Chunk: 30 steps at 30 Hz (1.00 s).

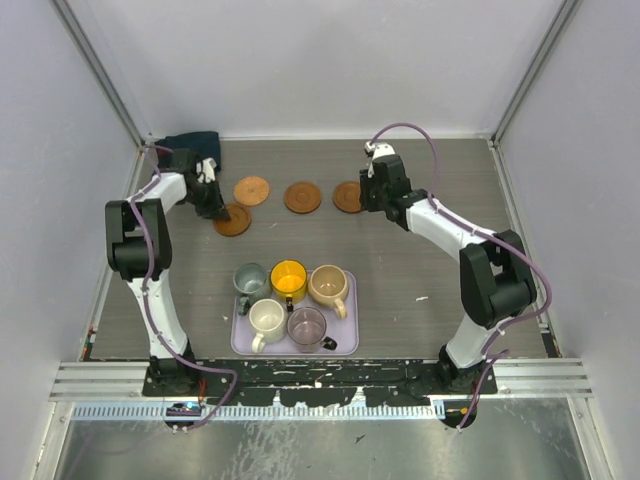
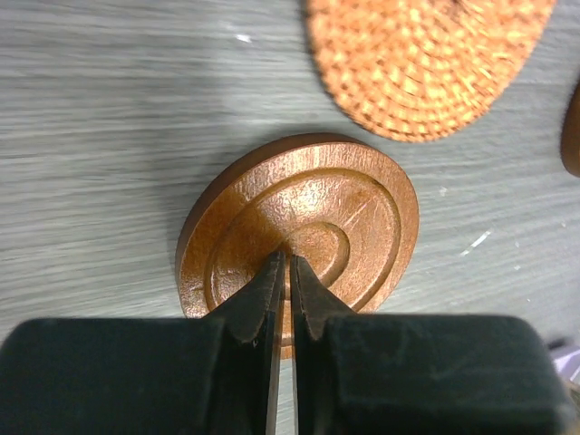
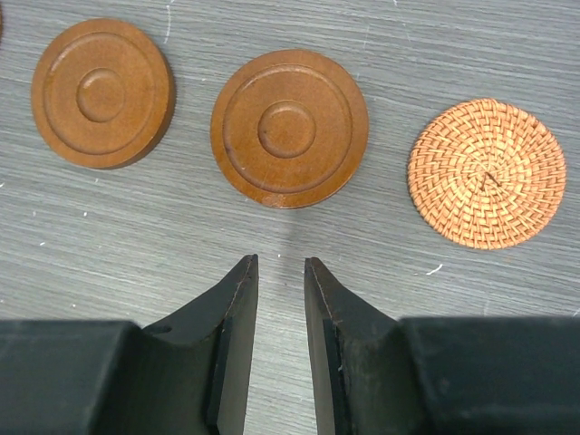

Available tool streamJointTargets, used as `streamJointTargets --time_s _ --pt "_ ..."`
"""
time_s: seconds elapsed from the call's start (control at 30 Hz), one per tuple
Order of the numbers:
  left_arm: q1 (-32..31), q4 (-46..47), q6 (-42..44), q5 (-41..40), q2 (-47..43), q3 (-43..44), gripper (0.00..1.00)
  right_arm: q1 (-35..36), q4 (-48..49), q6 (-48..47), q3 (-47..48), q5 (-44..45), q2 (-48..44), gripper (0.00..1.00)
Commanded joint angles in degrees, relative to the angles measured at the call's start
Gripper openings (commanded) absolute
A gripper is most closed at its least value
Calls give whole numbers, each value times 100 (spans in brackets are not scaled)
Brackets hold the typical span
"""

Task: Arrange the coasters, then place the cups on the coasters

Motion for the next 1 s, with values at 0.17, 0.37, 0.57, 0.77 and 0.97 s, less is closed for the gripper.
streamJointTargets --time_s 0.17,0.37,0.57,0.77,0.97 --pt "624 -225 159 -442 12 199 9 -91 -88 -36 459 680 253 33" --pt "691 197 -80 -200 23 165 9 -375 -93 156 346 1162 384 32" --pt "690 724 -349 -129 -132 -151 10 -833 -96 326 303 1051 619 30" --pt "682 1876 -945 131 -679 -716 19 -921 145 219 340 593 738 30" --pt "337 3038 -1261 275 -1133 -889 33 -857 446 174 456 5 805 29"
